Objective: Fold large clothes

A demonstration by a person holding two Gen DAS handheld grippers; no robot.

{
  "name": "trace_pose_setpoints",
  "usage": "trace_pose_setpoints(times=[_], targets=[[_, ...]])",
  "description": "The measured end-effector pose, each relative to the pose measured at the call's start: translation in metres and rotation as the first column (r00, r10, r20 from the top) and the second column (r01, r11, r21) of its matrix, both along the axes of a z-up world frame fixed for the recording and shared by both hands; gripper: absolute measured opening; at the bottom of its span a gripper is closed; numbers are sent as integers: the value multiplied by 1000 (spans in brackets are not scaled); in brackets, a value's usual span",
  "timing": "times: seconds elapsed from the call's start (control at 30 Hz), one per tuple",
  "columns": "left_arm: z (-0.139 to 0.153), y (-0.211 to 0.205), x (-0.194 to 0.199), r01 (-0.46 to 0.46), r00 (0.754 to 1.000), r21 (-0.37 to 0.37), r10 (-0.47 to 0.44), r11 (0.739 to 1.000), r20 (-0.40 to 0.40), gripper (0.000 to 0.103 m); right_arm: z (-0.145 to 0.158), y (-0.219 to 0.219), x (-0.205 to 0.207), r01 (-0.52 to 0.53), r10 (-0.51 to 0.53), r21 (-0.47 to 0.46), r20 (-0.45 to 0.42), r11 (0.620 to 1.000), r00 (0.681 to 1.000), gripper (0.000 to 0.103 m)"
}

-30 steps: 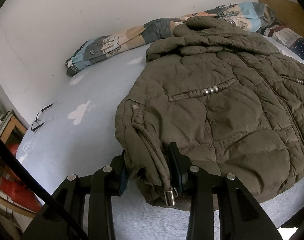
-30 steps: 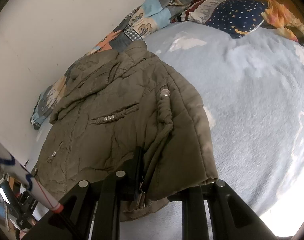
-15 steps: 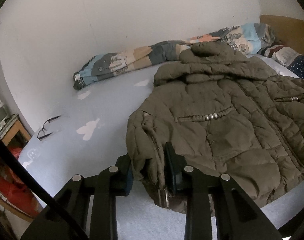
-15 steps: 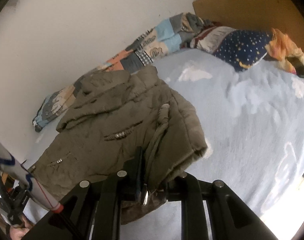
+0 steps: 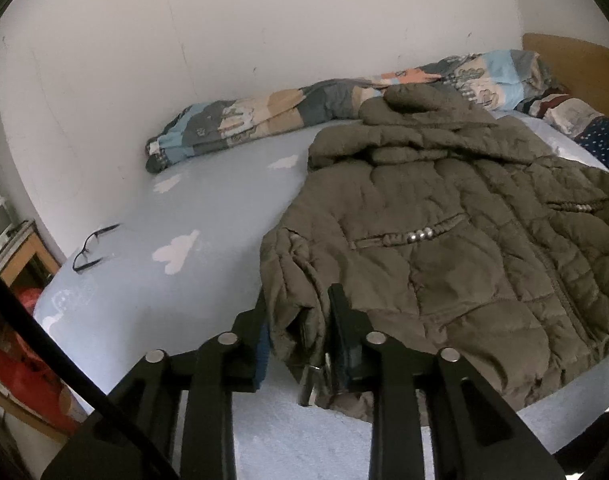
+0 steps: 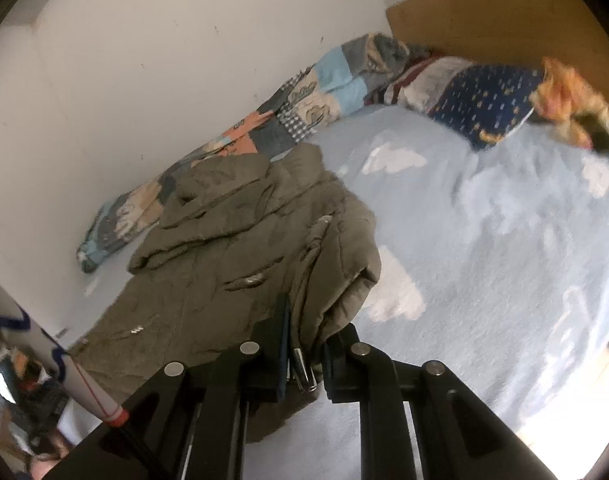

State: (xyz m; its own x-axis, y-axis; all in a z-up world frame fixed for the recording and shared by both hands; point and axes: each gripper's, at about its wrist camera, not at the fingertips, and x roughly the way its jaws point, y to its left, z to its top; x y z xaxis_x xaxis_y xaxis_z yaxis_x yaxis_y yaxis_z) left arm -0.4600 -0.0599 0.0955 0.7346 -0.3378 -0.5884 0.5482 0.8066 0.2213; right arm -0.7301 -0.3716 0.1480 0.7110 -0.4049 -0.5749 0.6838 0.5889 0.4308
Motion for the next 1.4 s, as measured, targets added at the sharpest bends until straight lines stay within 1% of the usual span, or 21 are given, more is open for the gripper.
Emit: trace_pose_setpoints(times=[0.03, 0.1, 0.17, 0.2, 0.27, 0.3, 0.33, 0.37, 0.5, 0.57, 0.63, 0.8, 0.87, 1.0, 1.07, 1.1, 1.17, 1.23, 1.27, 1.33, 1.4], targets=[[-3, -1, 3, -1, 1000, 1, 1, 1000, -11, 46, -3, -2, 1, -11, 11, 22, 6, 1000, 1000, 19], [-7, -1, 10, -19, 999, 5, 19, 1000, -45, 60, -11, -8, 3, -10, 9, 73, 3, 997, 1000, 29], [-13, -1, 18, -33, 997, 4, 33, 999, -75, 62, -21, -14, 5, -10, 7, 127, 17, 992, 1000, 43], [-15, -1, 21, -34, 995, 2, 34, 999, -92, 62, -24, -15, 6, -6, 5, 137, 9, 990, 1000, 43], [-17, 2, 28, -41, 993, -18, 38, 999, -112, 35, -31, -18, 10, -5, 8, 148, -20, 989, 1000, 42], [-17, 4, 30, -53, 992, -17, 51, 998, -112, 13, -32, -19, 11, -4, 8, 149, -26, 989, 1000, 38], [-17, 6, 31, -60, 992, -16, 58, 998, -112, 12, -33, -18, 11, 2, 4, 139, -38, 990, 999, 19], [-16, 9, 35, -65, 990, -30, 60, 997, -125, 12, -33, -18, 12, 7, 0, 122, -57, 992, 998, 17], [-16, 17, 40, -74, 986, -52, 65, 996, -156, 10, -29, -12, 12, 17, -10, 57, -111, 998, 994, 14], [-13, 16, 38, -61, 989, -50, 53, 997, -140, 9, -24, -6, 16, 15, -14, 3, -151, 1000, 988, 13], [-7, 14, 35, -39, 993, -50, 33, 998, -116, 9, -20, -4, 16, 13, -16, -20, -156, 1000, 988, 13], [12, 14, 36, 14, 993, -107, -26, 994, -112, 9, -5, -4, 15, 4, -9, -38, -126, 999, 992, 13], [14, 16, 40, 27, 991, -128, -43, 991, -130, 9, 2, -4, 16, -6, 1, -45, -111, 999, 994, 13], [5, 18, 48, 30, 979, -119, -53, 992, -198, 9, 8, -4, 17, -16, 12, -46, -90, 999, 996, 13], [-5, 21, 52, 15, 967, -112, -42, 994, -249, 9, 5, -5, 16, -16, 12, -38, -89, 999, 996, 13], [-11, 23, 55, 6, 958, -116, -39, 993, -283, 12, 3, -5, 16, -16, 13, -33, -86, 999, 996, 13], [-25, 33, 66, -33, 923, -145, -26, 989, -385, 22, -1, -6, 14, -14, 12, -14, -80, 1000, 997, 13], [-38, 44, 77, -79, 879, -188, -20, 979, -476, 37, -2, -8, 13, -14, 14, 0, -69, 1000, 998, 13], [-44, 51, 82, -110, 855, -214, -18, 971, -518, 40, -4, -8, 12, -13, 13, 6, -63, 1000, 998, 13], [-52, 65, 92, -171, 813, -258, -12, 951, -582, 56, -5, -9, 12, -14, 15, 13, -63, 1000, 998, 14], [-60, 74, 99, -226, 765, -291, -16, 930, -643, 61, -8, -10, 12, -14, 16, 25, -62, 1000, 998, 14]])
